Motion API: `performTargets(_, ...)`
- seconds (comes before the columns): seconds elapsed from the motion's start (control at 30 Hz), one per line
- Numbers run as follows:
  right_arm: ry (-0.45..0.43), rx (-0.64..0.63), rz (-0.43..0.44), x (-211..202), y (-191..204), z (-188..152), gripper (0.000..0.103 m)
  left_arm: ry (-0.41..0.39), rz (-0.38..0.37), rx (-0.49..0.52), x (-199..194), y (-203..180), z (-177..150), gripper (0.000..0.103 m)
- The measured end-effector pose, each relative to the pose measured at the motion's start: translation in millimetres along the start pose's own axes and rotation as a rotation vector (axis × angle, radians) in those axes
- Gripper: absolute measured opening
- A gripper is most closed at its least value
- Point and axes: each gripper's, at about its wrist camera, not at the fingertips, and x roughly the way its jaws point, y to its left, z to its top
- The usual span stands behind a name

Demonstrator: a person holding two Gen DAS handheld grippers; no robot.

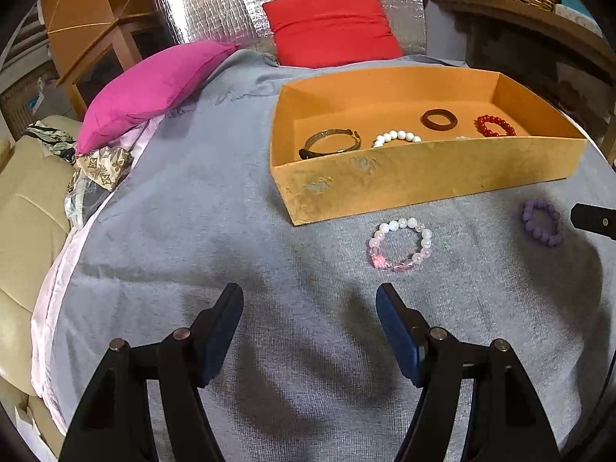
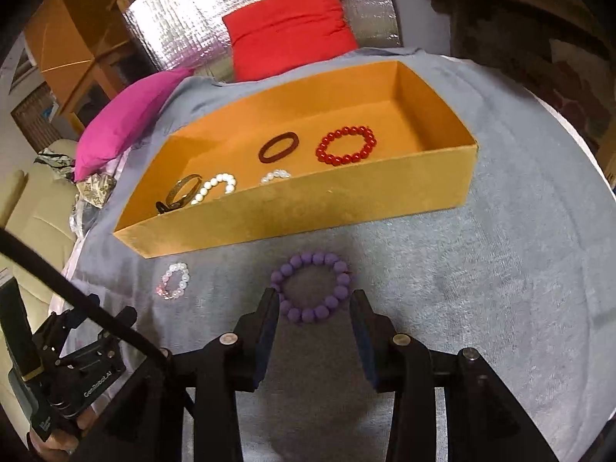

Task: Organize jewelry
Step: 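Withdraw both open tools toward purple and pink-and-white bracelets, then close right tool on purple bead bracelet while left tool approaches pink-and-white bracelet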

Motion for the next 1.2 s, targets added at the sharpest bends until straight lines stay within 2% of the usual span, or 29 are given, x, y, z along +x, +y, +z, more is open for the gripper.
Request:
performTargets(0.7,0.03,0.042,-0.004,9,-10,-1,0.041,0.024,-0.012,0.014,5,4,-4,0.072)
performTargets(0.97,0.033,0.056,-0.005,10,-13,-1,0.041,0.051,-0.074,-0.034,14,18,1,0.072)
performTargets(1.2,0.034,0.071,-0.005,12,-18,2,0.041,0.045,-0.087,-0.029,15,9,6,0.072)
